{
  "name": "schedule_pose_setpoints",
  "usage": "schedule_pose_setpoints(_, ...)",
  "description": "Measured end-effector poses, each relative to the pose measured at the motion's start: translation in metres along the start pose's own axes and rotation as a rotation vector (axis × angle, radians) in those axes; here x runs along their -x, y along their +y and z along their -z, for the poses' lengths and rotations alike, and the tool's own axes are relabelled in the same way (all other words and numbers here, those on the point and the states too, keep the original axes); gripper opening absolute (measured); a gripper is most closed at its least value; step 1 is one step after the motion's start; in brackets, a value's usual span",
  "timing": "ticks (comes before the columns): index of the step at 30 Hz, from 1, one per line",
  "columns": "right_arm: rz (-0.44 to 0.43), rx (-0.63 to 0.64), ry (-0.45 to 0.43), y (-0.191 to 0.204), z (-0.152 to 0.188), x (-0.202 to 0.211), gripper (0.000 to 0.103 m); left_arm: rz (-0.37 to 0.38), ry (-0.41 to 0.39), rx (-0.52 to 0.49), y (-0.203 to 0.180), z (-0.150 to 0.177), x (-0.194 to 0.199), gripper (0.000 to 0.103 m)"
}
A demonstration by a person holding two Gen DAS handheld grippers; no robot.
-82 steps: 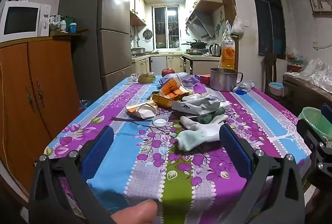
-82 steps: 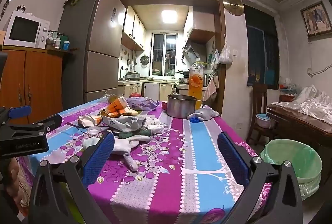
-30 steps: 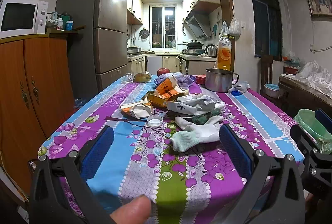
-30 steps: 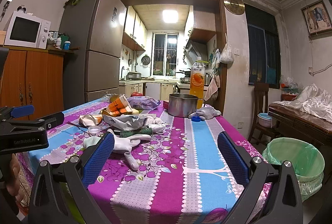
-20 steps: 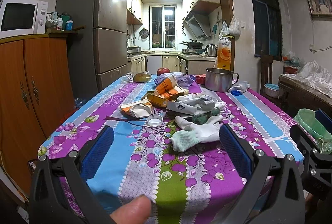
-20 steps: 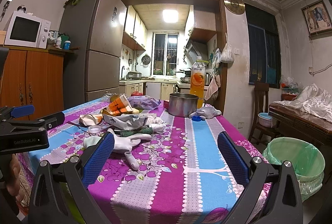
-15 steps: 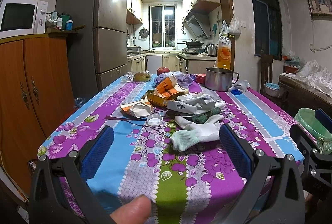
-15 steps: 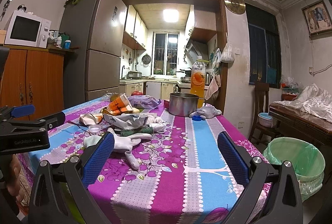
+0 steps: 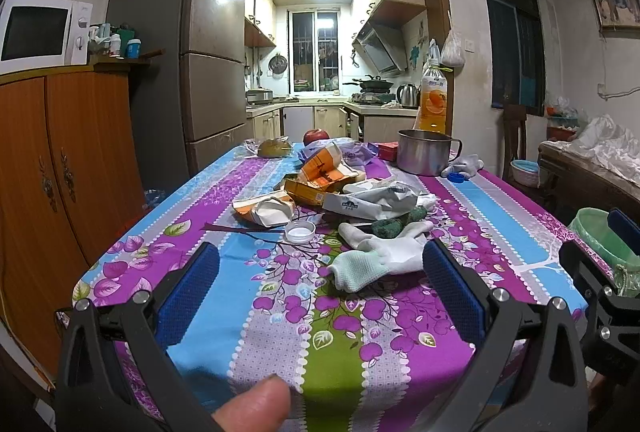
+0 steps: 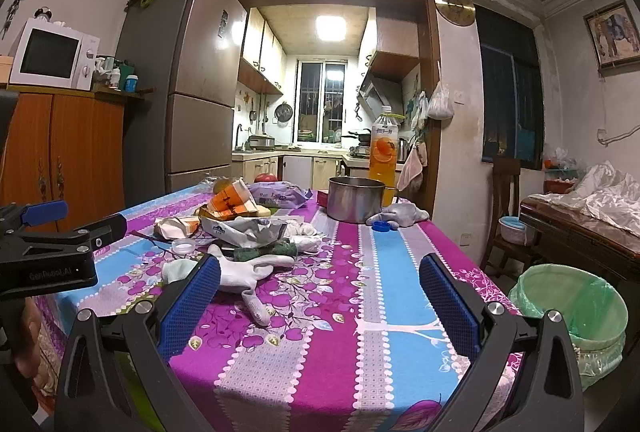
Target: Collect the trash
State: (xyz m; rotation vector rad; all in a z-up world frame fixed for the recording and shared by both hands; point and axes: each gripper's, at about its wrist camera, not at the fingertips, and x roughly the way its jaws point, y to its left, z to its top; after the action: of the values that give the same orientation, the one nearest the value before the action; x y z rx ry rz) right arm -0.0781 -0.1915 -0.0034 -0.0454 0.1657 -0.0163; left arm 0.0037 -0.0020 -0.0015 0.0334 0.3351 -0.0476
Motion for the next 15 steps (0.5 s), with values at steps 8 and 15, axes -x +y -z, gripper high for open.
schedule_pose_setpoints(8, 0.000, 0.001, 0.000, 0.0006, 0.0006, -0.0012, 0.099, 0.001, 0.003, 0.001, 0.0010, 0.0005, -0.0007, 0.098)
schedule_pose_setpoints(15, -0.005, 0.005, 0.008, 0.0014, 0.0012, -0.0034, 0.099, 0.002, 0.012, -0.007, 0.0031, 0.0019, -0.0046, 0.098)
